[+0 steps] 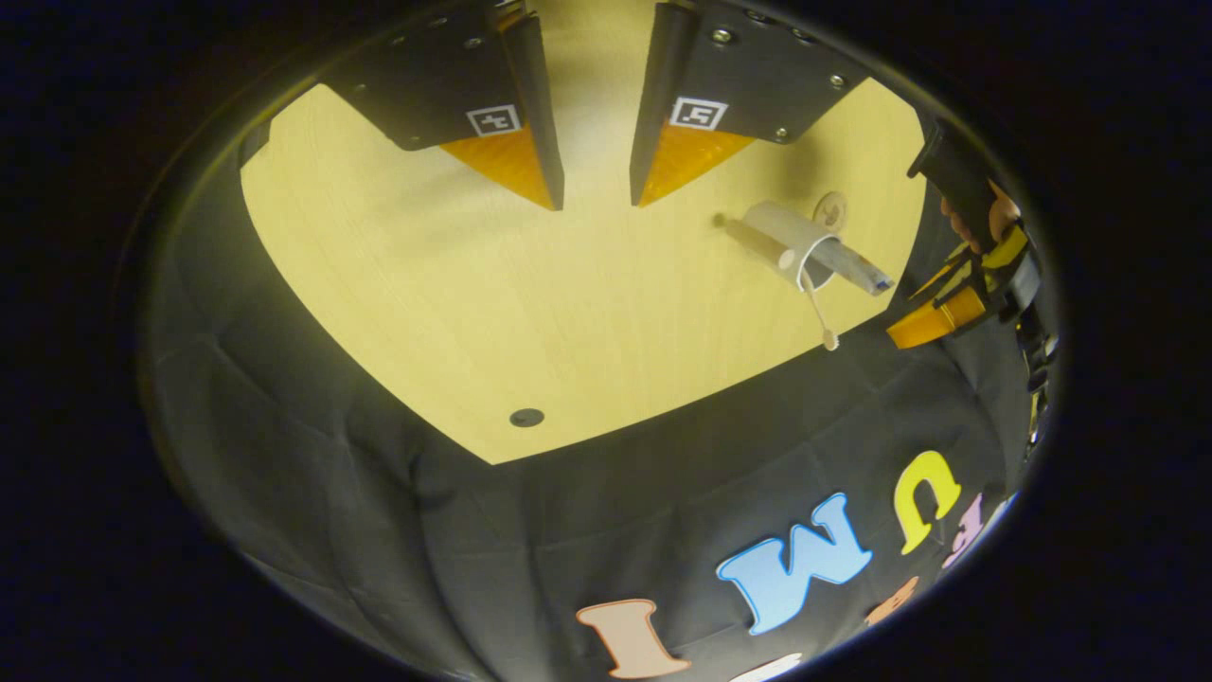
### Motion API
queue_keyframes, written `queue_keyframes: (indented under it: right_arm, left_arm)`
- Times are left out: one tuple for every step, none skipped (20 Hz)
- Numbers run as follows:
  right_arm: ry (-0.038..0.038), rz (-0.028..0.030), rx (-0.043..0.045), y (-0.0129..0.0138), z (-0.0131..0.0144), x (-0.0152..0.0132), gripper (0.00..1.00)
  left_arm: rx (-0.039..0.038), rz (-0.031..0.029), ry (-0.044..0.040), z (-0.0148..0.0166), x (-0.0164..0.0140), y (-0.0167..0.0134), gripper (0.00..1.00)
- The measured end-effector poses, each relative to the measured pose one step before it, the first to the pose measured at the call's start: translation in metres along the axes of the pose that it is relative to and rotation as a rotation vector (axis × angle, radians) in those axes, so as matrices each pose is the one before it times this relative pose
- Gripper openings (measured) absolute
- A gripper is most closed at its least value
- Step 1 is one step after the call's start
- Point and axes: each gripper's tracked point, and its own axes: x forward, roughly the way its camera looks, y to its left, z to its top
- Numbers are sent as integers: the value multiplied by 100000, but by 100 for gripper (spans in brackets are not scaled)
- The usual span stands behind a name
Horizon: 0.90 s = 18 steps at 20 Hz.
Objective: Put the toothbrush and toothpaste on the desktop into the cup, then pick up the cup and place it on the coaster on the desktop.
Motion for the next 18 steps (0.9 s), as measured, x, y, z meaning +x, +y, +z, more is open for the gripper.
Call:
queue_keyframes:
  right_arm:
    - [345, 1237, -1550, 593, 78, 96, 43]
    - [291, 1483, -1464, 692, 62, 121, 43]
    - [377, 1315, -1634, 709, 92, 133, 43]
    - [450, 1357, -1781, 689, 50, 286, 43]
    - [519, 1505, -1975, 698, 144, 200, 43]
    - [756, 1687, -2018, 796, 114, 175, 43]
    - [1203, 1864, -2193, 718, 100, 272, 43]
    - [1483, 1739, -2478, 709, -9, 449, 42]
    - [1313, 1336, -2584, 446, 159, 374, 43]
    - [1780, 1434, -2634, 446, 26, 224, 43]
    - [1762, 1358, -2650, 412, 82, 344, 43]
    - [1884, 1306, -2336, 536, 179, 522, 43]
    - [1725, 605, -2452, 344, 304, 334, 43]
    - [1697, 179, -2534, 257, 82, 290, 43]
    - [1539, 542, -2472, 272, 84, 293, 43]
    - [1781, 589, -1856, 296, 194, 452, 43]
    - [2018, 151, -1797, 233, 163, 366, 50]
    - [1947, 1291, -1807, 398, 82, 417, 45]
  left_arm:
    - [160, 165, 28, 75, -535, 343, 66]
    - [46, 6, -74, 97, -535, 384, 66]
    - [21, 95, -340, 106, -511, 402, 66]
    - [254, 152, 53, 124, -484, 383, 73]
    - [337, 69, 411, -16, -518, 421, 73]
    - [512, -4, 426, -110, -496, 465, 73]
    - [673, 56, 365, -135, -625, 445, 73]
    - [617, 110, 166, -58, -609, 426, 73]
    - [479, 221, 419, -188, -696, 564, 73]
    - [-47, -347, 564, -207, -517, 404, 73]
    - [-103, -172, 924, -338, -634, 442, 73]
    - [70, -3, 1081, -507, -545, 575, 73]
    - [300, 450, 604, -429, -601, 646, 73]
    - [362, 638, 646, -347, -469, 720, 73]
    - [413, 784, 564, -437, -563, 753, 73]
    - [198, 464, 803, -267, -545, 606, 73]
    - [-155, 558, 877, -462, -369, 682, 73]
    - [-363, 417, 769, -400, -433, 678, 73]
